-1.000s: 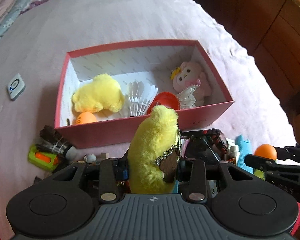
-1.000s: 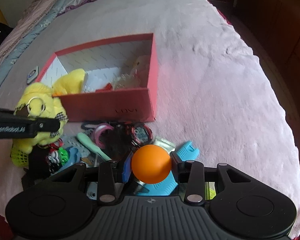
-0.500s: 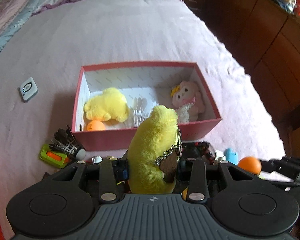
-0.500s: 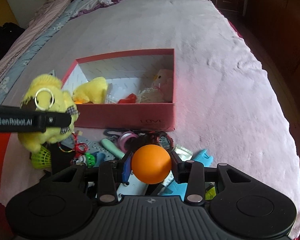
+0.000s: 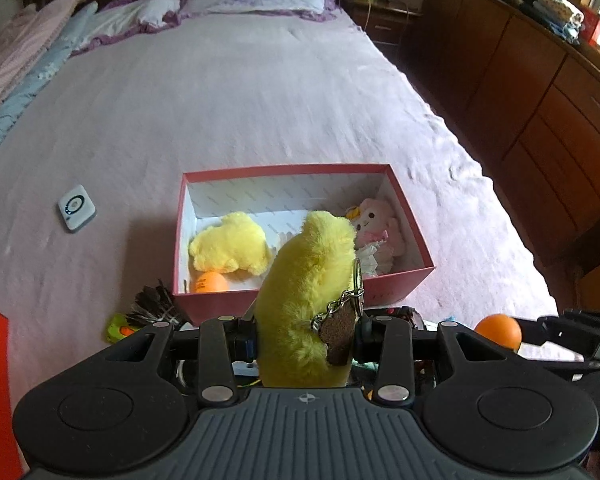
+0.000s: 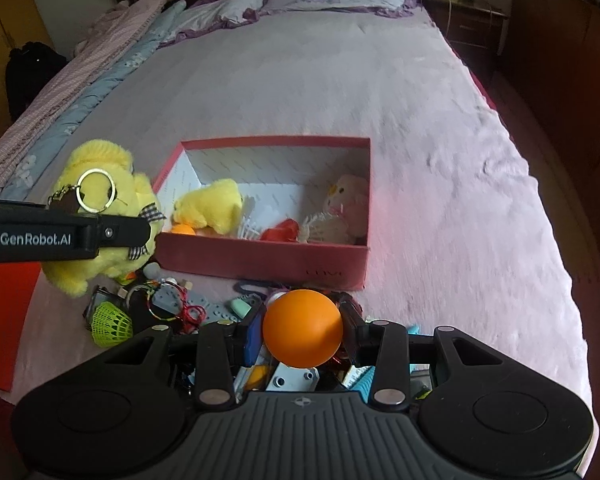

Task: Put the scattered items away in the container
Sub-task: 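Grasp yellow plush chick with left tool while right tool holds orange ball, then carry chick and ball over red box and open both tools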

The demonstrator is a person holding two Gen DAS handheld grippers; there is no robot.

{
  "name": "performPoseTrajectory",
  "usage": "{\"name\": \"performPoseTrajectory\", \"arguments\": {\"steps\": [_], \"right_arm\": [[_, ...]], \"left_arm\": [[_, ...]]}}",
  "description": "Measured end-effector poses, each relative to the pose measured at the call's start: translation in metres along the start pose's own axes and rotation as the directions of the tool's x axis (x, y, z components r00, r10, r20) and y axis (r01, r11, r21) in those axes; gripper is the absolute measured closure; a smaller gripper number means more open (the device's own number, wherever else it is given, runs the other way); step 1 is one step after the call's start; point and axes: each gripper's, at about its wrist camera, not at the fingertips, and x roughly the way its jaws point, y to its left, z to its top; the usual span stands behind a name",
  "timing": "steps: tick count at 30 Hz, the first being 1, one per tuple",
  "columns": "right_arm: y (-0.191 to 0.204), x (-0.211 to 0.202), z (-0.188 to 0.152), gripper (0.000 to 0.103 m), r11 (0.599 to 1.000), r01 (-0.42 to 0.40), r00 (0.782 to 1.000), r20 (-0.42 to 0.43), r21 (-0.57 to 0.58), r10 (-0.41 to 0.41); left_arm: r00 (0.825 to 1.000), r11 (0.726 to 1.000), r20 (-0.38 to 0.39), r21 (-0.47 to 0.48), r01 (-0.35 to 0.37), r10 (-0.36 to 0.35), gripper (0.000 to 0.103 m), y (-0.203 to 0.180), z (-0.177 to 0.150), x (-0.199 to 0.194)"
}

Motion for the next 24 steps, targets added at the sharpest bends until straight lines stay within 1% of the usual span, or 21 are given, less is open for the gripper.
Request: {"name": "performPoseTrajectory", "arguments": {"steps": [12, 24], "right_arm": [[0.013, 0.005, 0.009, 0.061, 0.999, -0.015, 1.000, -0.019, -0.030, 0.014], [0.018, 0.023, 0.026, 0.061, 0.999, -0.025, 0.999, -0.030, -0.041, 0.024]], "left_arm": [[0.999, 1.000, -0.031, -0.022, -0.018, 0.017, 0.062, 0.019, -0.006, 0.003], [0.999, 0.999, -0.047, -0.029, -0.014, 0.013, 0.062, 0.027, 0.004, 0.018]]}}
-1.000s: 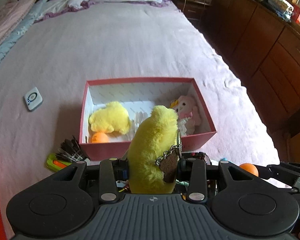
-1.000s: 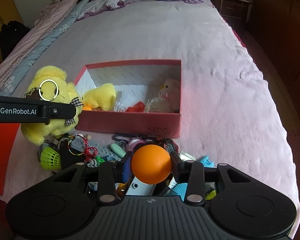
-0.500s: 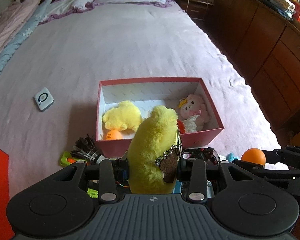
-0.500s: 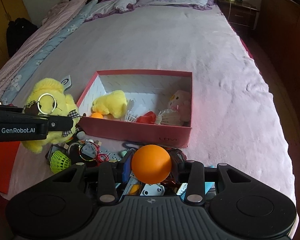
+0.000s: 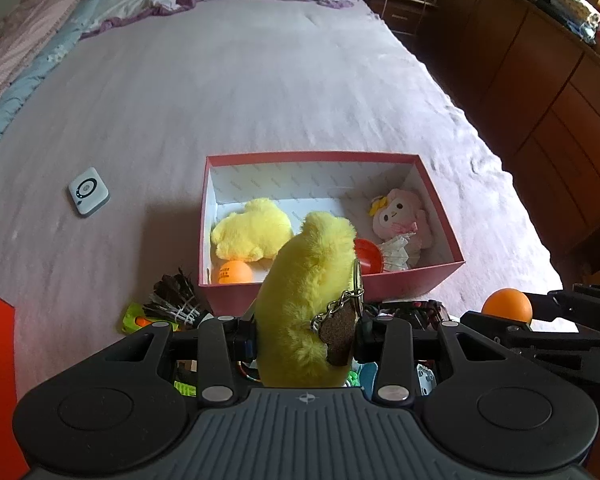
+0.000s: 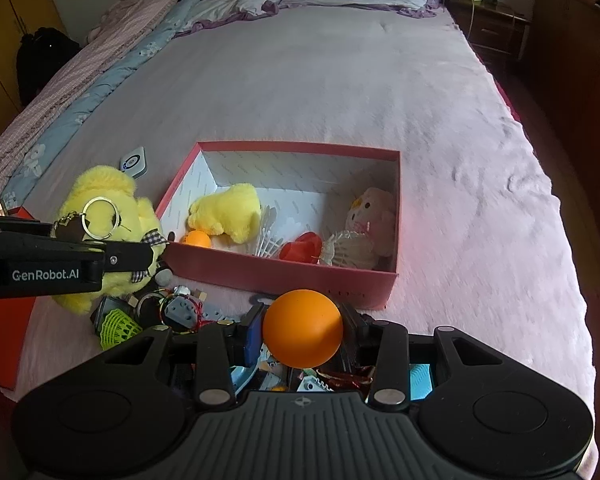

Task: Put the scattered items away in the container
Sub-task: 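Carry chick and ball over red box and open both tools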

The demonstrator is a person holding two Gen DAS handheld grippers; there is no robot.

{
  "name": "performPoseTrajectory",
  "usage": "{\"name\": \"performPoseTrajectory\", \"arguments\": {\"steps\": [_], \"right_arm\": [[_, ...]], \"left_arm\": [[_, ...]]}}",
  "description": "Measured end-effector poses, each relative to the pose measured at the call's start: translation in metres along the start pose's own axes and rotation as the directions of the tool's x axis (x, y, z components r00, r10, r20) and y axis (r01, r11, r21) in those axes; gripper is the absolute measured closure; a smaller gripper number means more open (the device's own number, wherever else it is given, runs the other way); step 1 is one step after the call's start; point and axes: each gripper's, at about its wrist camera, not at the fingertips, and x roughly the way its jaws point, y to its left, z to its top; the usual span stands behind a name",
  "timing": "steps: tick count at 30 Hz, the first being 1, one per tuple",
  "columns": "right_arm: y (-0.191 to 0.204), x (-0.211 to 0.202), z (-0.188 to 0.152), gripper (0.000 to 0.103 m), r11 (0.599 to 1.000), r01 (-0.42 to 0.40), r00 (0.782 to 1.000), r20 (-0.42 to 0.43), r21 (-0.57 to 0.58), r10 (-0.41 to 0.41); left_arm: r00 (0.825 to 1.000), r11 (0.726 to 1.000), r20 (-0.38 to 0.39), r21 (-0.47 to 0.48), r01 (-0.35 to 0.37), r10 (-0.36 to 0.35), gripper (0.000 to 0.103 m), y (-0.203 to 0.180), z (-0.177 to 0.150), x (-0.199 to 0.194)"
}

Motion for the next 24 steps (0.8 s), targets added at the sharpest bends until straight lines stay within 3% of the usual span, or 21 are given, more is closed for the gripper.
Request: {"name": "performPoseTrajectory", "arguments": {"steps": [11, 24], "right_arm": [[-0.004, 0.021, 0.019, 0.061, 1.000, 0.006, 1.000, -0.014, 0.008, -0.006], [0.003, 0.057, 0.065, 0.061, 0.999, -0.009, 1.000, 0.000, -0.034, 0.009]], "left_arm": [[1.000, 1.000, -0.014, -0.002, 0.008, -0.008, 0.062, 0.007, 0.019, 0.019], [1.000, 1.000, -0.014, 0.001, 0.008, -0.008, 0.061, 0.015, 0.054, 0.050]]}}
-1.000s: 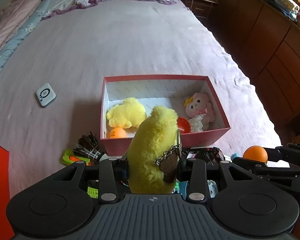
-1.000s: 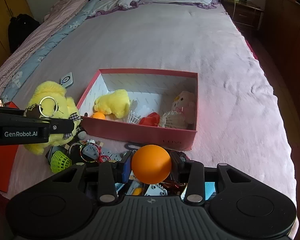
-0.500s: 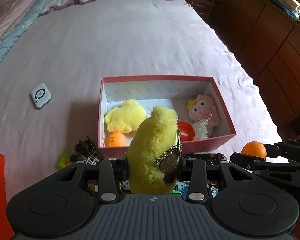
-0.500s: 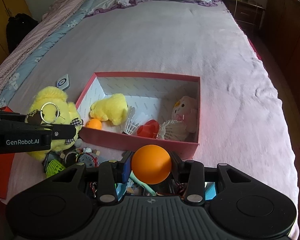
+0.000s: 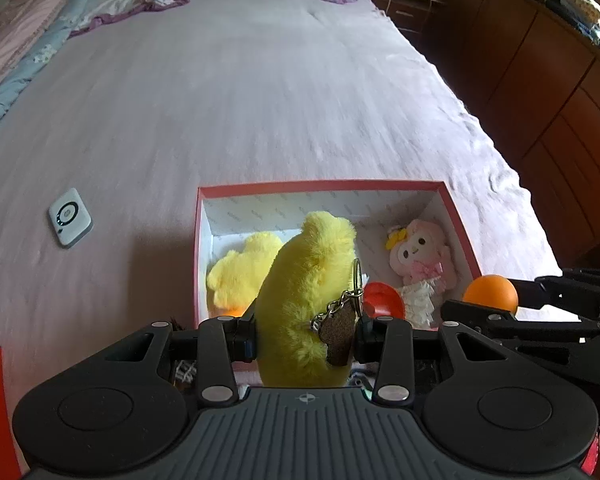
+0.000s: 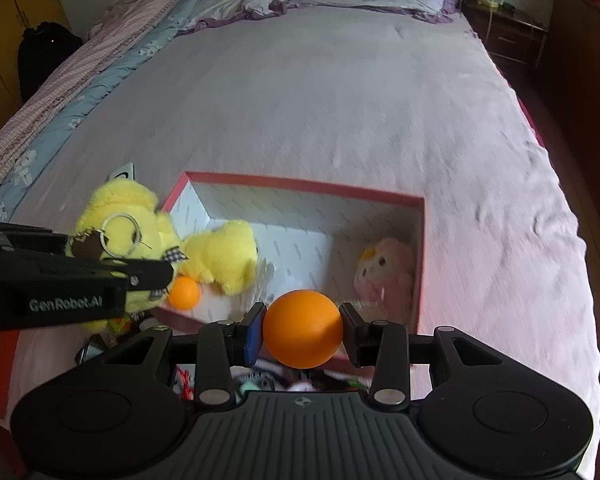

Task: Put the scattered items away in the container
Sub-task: 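Carry chick and ball over red box and open both tools, then withdraw both tools from the box back over the toy pile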

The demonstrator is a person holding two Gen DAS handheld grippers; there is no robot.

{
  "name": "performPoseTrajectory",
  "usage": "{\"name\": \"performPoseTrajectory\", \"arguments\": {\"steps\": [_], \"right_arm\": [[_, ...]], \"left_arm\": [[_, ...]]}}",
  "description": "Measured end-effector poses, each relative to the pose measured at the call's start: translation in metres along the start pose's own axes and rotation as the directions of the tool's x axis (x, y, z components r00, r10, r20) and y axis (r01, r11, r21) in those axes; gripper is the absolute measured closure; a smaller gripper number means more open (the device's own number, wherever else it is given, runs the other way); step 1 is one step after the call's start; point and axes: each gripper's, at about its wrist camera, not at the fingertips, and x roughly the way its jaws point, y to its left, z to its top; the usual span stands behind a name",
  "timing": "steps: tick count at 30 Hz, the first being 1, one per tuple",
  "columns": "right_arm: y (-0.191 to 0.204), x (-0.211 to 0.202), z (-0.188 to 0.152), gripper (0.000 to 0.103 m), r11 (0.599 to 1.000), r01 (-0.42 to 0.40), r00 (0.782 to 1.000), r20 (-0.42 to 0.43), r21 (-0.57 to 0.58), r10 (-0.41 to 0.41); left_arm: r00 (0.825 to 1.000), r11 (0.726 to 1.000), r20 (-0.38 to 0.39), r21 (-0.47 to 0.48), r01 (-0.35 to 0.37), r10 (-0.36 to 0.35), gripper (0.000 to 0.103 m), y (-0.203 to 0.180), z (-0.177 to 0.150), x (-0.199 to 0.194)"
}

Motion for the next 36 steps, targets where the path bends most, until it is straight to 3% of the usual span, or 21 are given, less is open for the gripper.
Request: {"name": "performPoseTrajectory", "arguments": {"steps": [13, 21, 27, 36], "right_arm": [[-0.005, 0.012, 0.035, 0.057, 1.000, 0.027, 0.998, 0.061, 0.002, -0.027], [-0.006, 0.006, 0.023, 0.053, 1.000, 0.025, 0.999, 0.044, 0.017, -0.026], [0.000, 0.006, -0.009, 0.051, 0.999, -0.028, 0.998, -0.047, 0.026, 0.029], [0.038, 0.016, -0.057, 0.050, 0.989, -0.112, 0.977, -0.194, -0.099, 0.091]], "left_arm": [[1.000, 1.000, 0.009, -0.016, -0.014, 0.014, 0.055, 0.007, 0.020, 0.010], [1.000, 1.000, -0.003, -0.013, -0.017, 0.017, 0.043, 0.006, 0.016, 0.008], [0.999, 0.999, -0.018, -0.032, -0.028, 0.027, 0.031, 0.009, 0.002, 0.001], [0.993, 0.992, -0.095, -0.091, -0.085, 0.076, 0.025, 0.030, -0.054, -0.015]]}}
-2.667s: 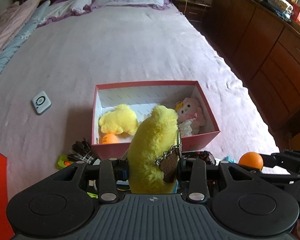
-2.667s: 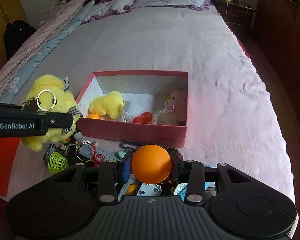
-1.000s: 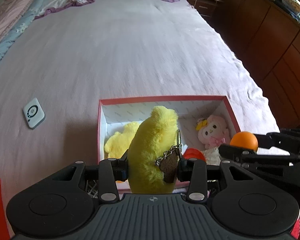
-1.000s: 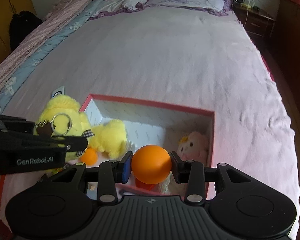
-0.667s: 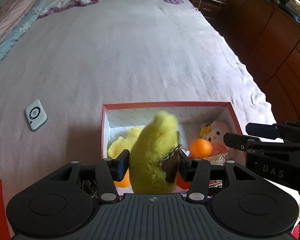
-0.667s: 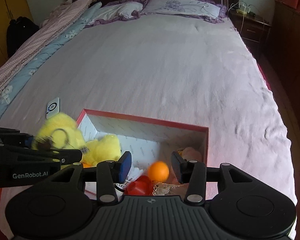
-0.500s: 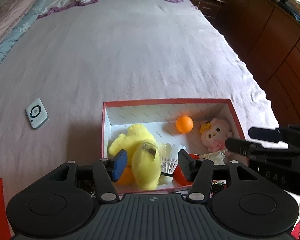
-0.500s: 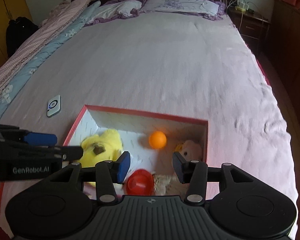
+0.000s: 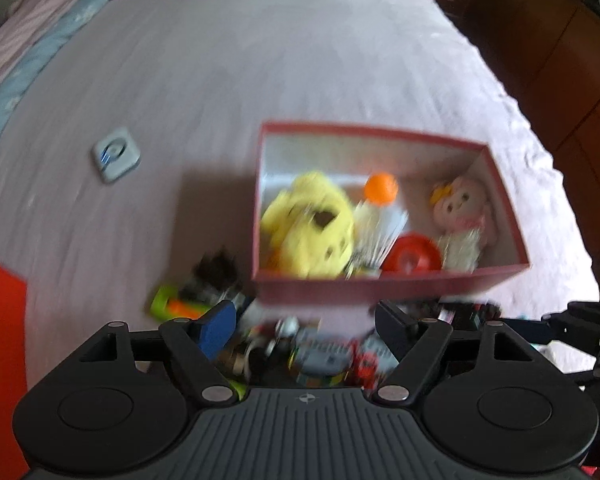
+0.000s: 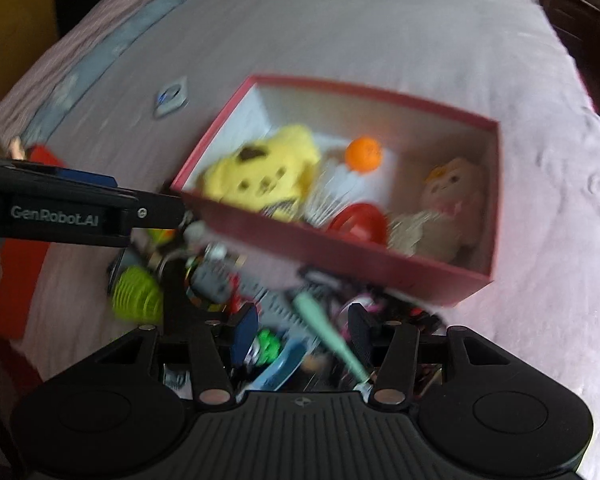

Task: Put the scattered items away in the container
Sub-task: 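Withdraw both tools from the box back over the toy pile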

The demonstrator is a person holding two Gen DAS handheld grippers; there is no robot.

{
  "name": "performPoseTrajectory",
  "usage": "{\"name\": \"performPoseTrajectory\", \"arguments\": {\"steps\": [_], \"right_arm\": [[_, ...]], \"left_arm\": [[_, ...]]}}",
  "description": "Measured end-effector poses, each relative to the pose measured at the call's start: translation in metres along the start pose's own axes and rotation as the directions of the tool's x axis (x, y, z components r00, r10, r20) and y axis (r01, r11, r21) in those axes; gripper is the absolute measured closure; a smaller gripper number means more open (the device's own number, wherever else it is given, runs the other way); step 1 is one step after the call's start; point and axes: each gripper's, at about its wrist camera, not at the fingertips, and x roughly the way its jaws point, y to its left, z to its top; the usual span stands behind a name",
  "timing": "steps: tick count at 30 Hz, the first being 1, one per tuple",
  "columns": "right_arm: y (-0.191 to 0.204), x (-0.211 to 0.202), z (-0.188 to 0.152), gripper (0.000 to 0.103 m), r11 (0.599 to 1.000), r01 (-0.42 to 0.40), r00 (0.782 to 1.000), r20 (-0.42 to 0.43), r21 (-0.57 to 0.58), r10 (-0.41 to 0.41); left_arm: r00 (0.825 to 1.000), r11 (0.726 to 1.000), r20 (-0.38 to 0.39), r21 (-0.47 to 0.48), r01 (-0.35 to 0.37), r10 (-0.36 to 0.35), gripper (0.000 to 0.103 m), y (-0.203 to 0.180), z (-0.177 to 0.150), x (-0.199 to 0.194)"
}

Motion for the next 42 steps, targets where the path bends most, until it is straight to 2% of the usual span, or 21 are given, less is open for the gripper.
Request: {"name": "performPoseTrajectory", "arguments": {"steps": [7, 12, 19, 23, 25, 31, 37, 42], "right_arm": [[0.026, 0.019, -0.015, 0.047, 0.997, -0.001, 0.998, -0.066, -0.080, -0.004], [0.039, 0.029, -0.023, 0.047, 0.993, -0.002, 0.998, -0.069, -0.115, -0.006], [0.042, 0.051, -0.029, 0.047, 0.985, -0.021, 0.997, -0.071, -0.172, 0.009], [0.039, 0.062, -0.028, 0.044, 0.986, -0.038, 0.995, -0.093, -0.162, 0.023], [0.035, 0.068, -0.028, 0.041, 0.990, -0.059, 0.994, -0.094, -0.130, 0.047], [0.020, 0.079, -0.029, 0.040, 0.990, -0.138, 0.981, -0.134, -0.001, 0.137], [0.000, 0.077, -0.034, 0.041, 0.959, -0.201, 0.971, -0.091, 0.199, 0.223], [-0.012, 0.082, -0.039, 0.052, 0.934, -0.217, 0.966, -0.077, 0.283, 0.247]], "left_arm": [[0.999, 0.998, -0.044, -0.062, -0.025, 0.022, 0.023, 0.022, -0.051, -0.007], [0.997, 0.996, -0.069, -0.082, -0.043, 0.038, 0.023, 0.032, -0.083, -0.014], [0.995, 0.991, -0.081, -0.122, -0.063, 0.053, 0.021, 0.044, -0.110, -0.024], [0.994, 0.989, -0.087, -0.130, -0.072, 0.061, 0.021, 0.048, -0.120, -0.028], [0.994, 0.988, -0.089, -0.131, -0.075, 0.064, 0.021, 0.049, -0.124, -0.029], [0.993, 0.992, -0.088, -0.100, -0.083, 0.074, 0.019, 0.046, -0.132, -0.031], [0.993, 0.995, -0.099, -0.074, -0.069, 0.062, 0.019, 0.037, -0.136, -0.025], [0.993, 0.997, -0.106, -0.036, -0.062, 0.058, 0.019, 0.028, -0.138, -0.019]]}}
